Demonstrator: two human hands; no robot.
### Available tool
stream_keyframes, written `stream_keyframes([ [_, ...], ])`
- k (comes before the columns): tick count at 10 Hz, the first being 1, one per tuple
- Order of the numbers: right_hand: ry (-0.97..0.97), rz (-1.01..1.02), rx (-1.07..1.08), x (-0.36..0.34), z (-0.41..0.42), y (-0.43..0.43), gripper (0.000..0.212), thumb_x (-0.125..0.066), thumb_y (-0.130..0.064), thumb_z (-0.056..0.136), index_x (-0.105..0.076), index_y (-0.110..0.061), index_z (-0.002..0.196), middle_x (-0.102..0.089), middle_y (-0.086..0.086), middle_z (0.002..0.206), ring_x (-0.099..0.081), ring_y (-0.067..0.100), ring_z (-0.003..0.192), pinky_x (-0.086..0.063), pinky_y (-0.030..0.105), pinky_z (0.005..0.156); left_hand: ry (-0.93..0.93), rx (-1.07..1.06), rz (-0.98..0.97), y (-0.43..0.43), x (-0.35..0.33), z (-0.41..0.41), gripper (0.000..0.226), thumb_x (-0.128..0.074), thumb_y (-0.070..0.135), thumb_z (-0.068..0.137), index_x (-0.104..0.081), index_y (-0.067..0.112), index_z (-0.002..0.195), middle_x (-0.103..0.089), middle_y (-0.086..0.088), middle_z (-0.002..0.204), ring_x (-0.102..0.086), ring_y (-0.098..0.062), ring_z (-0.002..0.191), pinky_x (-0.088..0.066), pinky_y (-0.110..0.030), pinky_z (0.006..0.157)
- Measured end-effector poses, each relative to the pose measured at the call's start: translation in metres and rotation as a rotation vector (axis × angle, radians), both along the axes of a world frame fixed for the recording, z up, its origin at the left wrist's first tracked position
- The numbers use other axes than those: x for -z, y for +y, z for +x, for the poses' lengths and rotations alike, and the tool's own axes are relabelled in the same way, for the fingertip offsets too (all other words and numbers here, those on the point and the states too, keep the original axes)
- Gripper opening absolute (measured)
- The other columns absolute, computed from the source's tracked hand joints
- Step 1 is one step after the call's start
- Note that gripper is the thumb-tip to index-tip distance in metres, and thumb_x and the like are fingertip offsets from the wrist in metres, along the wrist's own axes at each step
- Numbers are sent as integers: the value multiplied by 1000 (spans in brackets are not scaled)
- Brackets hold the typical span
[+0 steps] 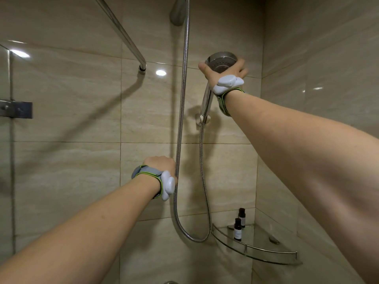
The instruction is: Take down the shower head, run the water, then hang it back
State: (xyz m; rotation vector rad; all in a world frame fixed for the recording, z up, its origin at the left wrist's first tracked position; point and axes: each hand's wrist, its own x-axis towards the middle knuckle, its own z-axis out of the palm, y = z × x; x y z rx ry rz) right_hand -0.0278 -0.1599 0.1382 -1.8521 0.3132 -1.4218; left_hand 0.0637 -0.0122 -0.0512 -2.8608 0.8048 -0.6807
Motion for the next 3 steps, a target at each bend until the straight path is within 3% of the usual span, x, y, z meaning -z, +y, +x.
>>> stream_keyframes([
  [2,19,11,-38,8,-11,0,121,-73,-68,73,-3,-14,156,-17,10,158,-34,30,141,-35,38,109,33,-21,-2,-3,-2,-6,10,-58,21,66,-49,19,63,-43,0,53,-35,-18,45,-28,-16,48],
  [3,103,26,-38,22,-27,-4,119,-67,-69,77,-2,-9,156,-12,8,161,-27,25,146,-28,33,112,87,-24,-117,-6,-6,-10,6,-55,24,67,-60,20,67,-56,-1,62,-45,-20,50,-36,-18,51],
])
